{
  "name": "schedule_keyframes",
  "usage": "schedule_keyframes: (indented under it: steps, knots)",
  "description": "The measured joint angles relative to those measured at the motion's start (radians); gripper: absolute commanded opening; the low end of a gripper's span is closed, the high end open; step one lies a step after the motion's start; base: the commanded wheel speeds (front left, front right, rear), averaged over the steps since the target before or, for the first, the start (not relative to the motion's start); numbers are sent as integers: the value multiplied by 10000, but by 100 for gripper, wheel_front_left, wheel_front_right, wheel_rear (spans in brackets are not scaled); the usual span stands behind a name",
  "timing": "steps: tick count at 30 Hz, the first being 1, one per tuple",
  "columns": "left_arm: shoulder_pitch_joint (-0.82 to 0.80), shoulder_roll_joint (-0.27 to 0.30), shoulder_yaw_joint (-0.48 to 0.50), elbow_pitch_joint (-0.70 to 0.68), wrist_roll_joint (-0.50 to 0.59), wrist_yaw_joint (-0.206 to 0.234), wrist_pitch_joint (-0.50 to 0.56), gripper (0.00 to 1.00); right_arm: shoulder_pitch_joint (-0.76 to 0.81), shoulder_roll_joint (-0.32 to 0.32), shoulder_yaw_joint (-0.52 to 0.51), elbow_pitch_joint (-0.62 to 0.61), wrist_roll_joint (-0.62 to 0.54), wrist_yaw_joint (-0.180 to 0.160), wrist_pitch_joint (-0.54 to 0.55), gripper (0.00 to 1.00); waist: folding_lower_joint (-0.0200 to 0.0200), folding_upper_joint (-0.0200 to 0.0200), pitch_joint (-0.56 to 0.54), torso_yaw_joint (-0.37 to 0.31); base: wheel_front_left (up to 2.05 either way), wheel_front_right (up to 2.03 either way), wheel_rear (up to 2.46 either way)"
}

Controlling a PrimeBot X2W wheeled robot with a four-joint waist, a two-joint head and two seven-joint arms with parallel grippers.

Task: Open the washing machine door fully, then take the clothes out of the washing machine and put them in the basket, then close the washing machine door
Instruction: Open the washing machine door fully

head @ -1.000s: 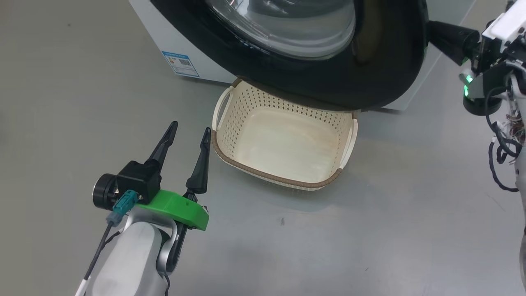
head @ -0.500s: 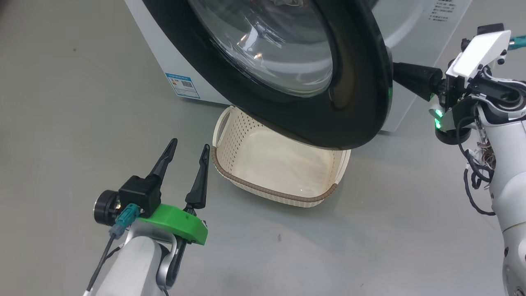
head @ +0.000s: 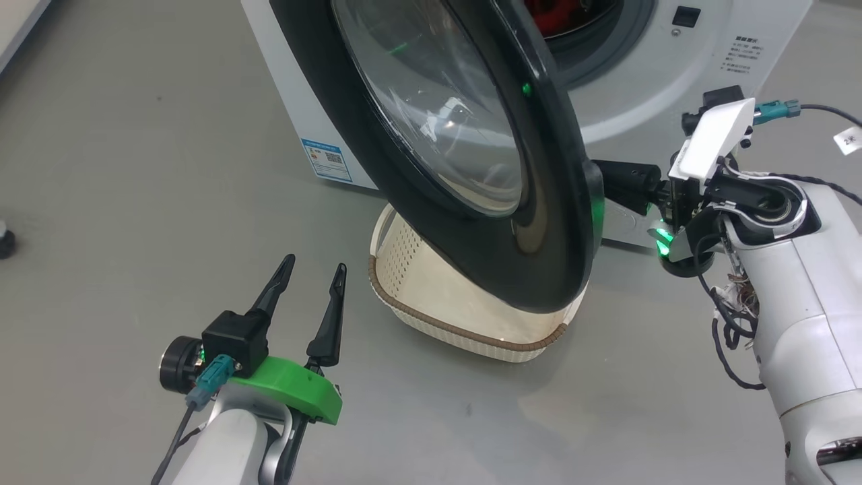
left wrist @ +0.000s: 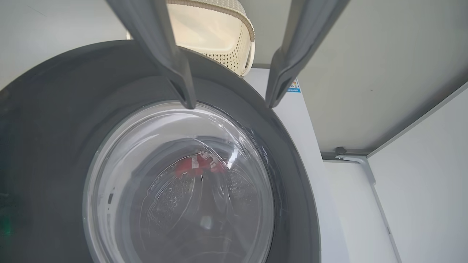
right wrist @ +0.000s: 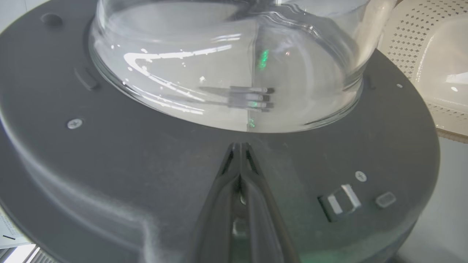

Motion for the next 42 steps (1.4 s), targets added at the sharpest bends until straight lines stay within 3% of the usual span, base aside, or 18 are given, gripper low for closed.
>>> schedule_keyframes:
  steps: [20, 42]
  knots:
    - [235, 10, 13, 36, -2, 0, 0, 100, 1151, 677, 523, -397, 562, 42, 357, 0, 0, 0, -499, 841, 0, 0, 0]
    - [601, 36, 226, 58, 82, 33, 0, 100, 2242, 813, 1699, -861, 1323, 115, 508, 0, 0, 0, -958, 1206, 0, 0, 0]
